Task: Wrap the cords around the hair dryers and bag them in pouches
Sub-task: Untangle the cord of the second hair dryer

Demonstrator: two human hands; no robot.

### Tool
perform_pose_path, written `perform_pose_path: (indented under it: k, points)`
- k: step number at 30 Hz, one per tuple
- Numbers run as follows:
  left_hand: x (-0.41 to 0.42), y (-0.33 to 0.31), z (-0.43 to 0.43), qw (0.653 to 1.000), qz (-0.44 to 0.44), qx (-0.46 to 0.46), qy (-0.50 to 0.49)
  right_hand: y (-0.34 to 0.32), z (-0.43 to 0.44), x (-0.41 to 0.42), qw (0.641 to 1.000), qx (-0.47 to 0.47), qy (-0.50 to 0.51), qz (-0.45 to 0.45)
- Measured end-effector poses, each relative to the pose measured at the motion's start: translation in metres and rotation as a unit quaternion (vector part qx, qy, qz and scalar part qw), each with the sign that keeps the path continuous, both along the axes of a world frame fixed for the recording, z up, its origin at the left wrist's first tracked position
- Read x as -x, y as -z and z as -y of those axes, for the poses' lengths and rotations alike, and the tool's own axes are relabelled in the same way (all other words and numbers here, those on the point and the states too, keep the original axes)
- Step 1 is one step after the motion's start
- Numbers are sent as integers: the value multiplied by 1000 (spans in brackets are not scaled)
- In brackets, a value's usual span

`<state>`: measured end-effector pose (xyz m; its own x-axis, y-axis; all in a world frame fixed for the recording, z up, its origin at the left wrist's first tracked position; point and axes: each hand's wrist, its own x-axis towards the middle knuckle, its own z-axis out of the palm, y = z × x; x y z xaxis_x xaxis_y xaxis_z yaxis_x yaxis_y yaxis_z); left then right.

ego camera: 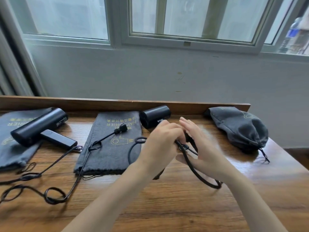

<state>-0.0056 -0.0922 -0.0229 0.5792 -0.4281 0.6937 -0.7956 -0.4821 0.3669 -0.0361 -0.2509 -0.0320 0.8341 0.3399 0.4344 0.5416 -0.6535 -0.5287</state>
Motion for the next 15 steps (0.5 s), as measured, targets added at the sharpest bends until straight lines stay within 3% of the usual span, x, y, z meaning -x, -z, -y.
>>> perform_pose_path:
  k: [3,6,10,13,15]
  points:
    - [-4,-1,13,999,-23,-20,21,-6,5,-12,988,-106,-45,-104]
    - [-16,8,17,995,-101,-9,17,-3,0,-30,942,-220,-19,-252]
    - [-39,10,16,976,-217,-19,30,4,-4,-23,975,-74,4,-207]
    - [-62,6,4,933,-347,-33,93,-1,8,-20,976,-93,20,-197]
    - [-82,5,-8,914,-391,54,94,-4,22,-25,972,-136,47,-185]
